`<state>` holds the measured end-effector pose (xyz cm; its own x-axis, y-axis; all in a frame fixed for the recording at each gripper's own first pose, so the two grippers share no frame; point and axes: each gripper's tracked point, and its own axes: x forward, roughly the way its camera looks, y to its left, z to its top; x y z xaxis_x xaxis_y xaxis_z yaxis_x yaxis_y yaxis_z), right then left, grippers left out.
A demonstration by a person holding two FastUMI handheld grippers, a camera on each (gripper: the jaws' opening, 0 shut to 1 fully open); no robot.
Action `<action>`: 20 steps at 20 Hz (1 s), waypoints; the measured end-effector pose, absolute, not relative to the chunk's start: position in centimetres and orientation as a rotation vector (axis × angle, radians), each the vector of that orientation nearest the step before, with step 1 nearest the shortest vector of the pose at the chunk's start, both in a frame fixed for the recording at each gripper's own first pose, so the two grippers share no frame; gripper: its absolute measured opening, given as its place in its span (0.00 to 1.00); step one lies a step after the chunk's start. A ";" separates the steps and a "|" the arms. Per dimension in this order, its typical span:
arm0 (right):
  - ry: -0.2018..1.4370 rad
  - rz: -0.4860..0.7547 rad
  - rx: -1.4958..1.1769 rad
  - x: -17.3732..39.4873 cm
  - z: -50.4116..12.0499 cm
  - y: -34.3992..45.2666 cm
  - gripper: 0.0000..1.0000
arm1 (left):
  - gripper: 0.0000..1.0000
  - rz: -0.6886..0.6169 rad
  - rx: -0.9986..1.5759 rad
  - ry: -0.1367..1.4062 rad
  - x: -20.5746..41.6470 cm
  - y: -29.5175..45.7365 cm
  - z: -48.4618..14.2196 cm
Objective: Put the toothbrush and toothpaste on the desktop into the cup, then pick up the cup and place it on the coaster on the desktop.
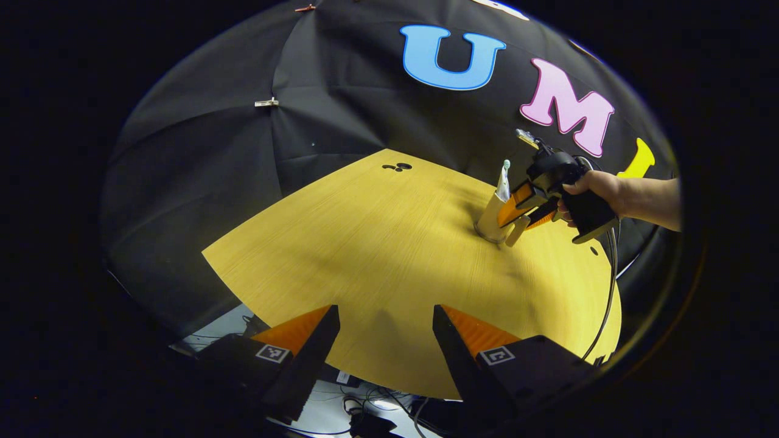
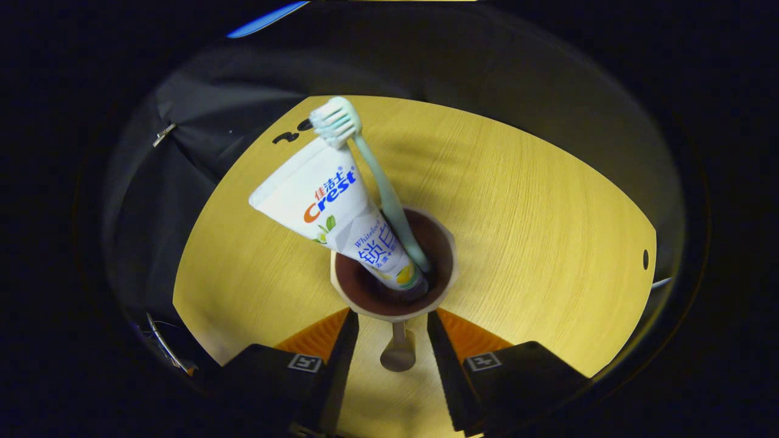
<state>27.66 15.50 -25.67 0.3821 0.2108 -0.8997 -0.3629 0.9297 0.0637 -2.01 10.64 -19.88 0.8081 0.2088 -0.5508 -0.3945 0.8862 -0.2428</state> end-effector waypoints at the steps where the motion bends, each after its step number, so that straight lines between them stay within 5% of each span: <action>1: 1.111 0.369 -0.144 27.5 -25.0 15.5 0.75 | 0.97 0.326 -0.360 0.538 -2.3 10.5 -19.8; 4: 1.073 0.373 -0.097 26.6 -23.1 15.3 1.00 | 0.98 0.309 -0.354 0.525 -2.6 9.9 -19.2; 13: 0.778 0.339 0.028 20.9 -12.7 10.8 0.99 | 0.98 0.172 -0.293 0.453 -2.2 7.0 -15.5; 20: 0.419 0.256 0.047 12.1 -4.0 5.7 0.98 | 0.97 0.070 -0.176 0.259 -1.0 3.6 -7.3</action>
<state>12.10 5.74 -4.02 0.8817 0.2555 -0.3968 -0.2363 0.9668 0.0974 -0.98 3.65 -7.34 0.9644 0.0459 -0.2604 -0.0911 0.9822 -0.1645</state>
